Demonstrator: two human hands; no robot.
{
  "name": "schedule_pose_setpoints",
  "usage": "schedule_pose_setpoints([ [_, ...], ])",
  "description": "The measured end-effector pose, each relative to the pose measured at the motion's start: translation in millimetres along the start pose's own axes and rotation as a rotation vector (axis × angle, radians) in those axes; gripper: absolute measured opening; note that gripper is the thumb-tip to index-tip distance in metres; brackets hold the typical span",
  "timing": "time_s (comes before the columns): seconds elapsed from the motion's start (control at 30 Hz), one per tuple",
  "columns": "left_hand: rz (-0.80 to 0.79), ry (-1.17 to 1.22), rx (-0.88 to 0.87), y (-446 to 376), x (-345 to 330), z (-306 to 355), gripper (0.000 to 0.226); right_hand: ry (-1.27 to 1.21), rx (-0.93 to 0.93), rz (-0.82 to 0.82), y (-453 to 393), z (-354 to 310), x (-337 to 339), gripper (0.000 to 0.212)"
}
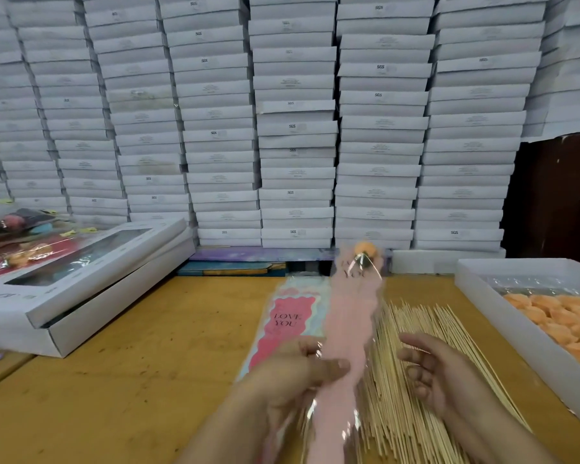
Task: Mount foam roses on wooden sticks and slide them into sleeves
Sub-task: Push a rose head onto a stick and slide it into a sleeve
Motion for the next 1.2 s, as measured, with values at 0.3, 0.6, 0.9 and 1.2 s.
schedule_pose_setpoints([
  [0.3,0.488,-0.456,-0.121,-0.9,145.4,57.4,0.010,0.054,0.015,-0.048,2.1,-3.0,1.5,0.023],
  [0.6,0.925,-0.826,-0.080,33.4,254.6,37.0,0.047,0.079,0.025,-0.052,4.3,-6.3,1.2,0.022],
  [0.9,0.963,-1.425,-0.009,35.6,222.9,35.6,0.053,0.912,0.337,0.326,20.5,-34.8,22.2,0.014],
  [1.2,0.385,-1.066,-0.415,2.4,53.8,37.2,0.035,1.489,0.200,0.256,30.0,-23.8,12.0,0.045],
])
Point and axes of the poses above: each hand's wrist, its own y-axis away from the middle knuckle, its own x-axis out of the back of the hand, z = x × y, the point moved 6 cm from there along -y, towards the middle knuckle, and after that the axes turned 8 degrees about y, right-handed, at the moved point
